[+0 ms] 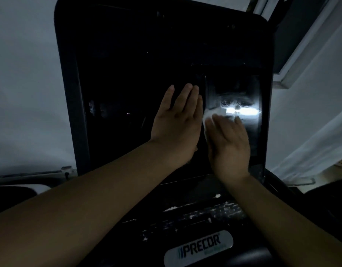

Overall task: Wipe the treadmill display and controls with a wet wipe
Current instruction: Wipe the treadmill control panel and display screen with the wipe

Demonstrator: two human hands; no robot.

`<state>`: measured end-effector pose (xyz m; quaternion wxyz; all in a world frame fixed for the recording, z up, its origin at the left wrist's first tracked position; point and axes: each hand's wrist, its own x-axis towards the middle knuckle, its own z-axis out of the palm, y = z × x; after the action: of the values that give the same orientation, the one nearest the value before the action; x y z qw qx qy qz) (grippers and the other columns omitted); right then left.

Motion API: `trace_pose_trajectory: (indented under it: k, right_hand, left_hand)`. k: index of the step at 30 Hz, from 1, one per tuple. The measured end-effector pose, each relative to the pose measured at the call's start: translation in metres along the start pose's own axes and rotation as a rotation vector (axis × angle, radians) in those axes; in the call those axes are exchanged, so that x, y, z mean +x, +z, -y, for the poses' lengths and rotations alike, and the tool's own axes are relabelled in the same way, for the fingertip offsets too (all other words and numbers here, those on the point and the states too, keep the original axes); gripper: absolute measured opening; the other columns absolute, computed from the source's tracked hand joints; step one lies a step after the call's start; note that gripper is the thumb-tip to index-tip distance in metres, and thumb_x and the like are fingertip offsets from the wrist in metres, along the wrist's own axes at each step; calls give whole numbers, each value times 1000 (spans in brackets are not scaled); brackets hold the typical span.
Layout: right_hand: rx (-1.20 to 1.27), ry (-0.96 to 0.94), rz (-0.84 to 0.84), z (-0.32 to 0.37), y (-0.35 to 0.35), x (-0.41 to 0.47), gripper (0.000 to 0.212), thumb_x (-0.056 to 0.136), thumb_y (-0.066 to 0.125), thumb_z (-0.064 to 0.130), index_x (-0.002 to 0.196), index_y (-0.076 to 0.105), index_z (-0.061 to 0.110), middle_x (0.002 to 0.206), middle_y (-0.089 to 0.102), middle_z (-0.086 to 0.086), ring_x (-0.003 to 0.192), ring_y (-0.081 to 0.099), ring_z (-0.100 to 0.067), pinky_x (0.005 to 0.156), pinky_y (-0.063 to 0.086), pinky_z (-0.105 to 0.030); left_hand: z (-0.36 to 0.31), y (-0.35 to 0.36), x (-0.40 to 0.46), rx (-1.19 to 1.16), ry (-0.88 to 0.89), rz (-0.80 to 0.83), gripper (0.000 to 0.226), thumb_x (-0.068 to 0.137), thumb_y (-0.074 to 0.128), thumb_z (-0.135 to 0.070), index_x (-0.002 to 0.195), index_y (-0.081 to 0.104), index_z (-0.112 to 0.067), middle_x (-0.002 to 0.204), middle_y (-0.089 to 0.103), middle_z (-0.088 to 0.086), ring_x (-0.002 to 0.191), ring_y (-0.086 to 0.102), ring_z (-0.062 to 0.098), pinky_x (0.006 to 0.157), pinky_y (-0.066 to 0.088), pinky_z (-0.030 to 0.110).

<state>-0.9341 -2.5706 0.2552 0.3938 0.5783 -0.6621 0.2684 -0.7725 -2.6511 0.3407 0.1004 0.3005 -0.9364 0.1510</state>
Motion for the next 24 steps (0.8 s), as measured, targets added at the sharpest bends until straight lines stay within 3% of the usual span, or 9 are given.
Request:
trace_pose_trajectory:
  k: [8, 15, 19, 24]
  right_hand:
    - [-74, -6, -74, -31, 16, 84, 29, 103, 53, 17, 123, 70, 7, 127, 70, -14, 119, 65, -31, 117, 37, -50]
    - [-11, -14, 54, -14, -10, -16, 29, 99, 60, 9, 126, 69, 1, 127, 68, -21, 118, 64, -37, 115, 40, -51]
    - [-2, 9, 116, 2, -22, -76, 31, 94, 69, 7, 124, 71, 0, 130, 68, -21, 123, 64, -35, 116, 39, -53]
    - [-7, -9, 76, 0, -15, -43, 30, 97, 66, 10, 126, 70, 2, 131, 68, -20, 124, 64, -33, 114, 40, -54]
  left_hand:
    - [0, 6, 2, 1, -8, 14, 104, 94, 57, -53, 159, -6, -2, 169, -15, 19, 155, -18, 31, 124, -8, 55]
    - [0, 10, 1, 25, -7, 30, 121, 85, 66, -61, 158, -8, 0, 168, -17, 21, 155, -19, 33, 123, -8, 57]
    - [-1, 9, 2, 7, -4, 18, 104, 96, 56, -50, 158, -9, -1, 168, -19, 20, 155, -21, 33, 123, -7, 57]
    - [-1, 8, 2, 23, -18, 36, 112, 91, 61, -54, 158, -11, -1, 168, -19, 19, 154, -22, 32, 123, -9, 56]
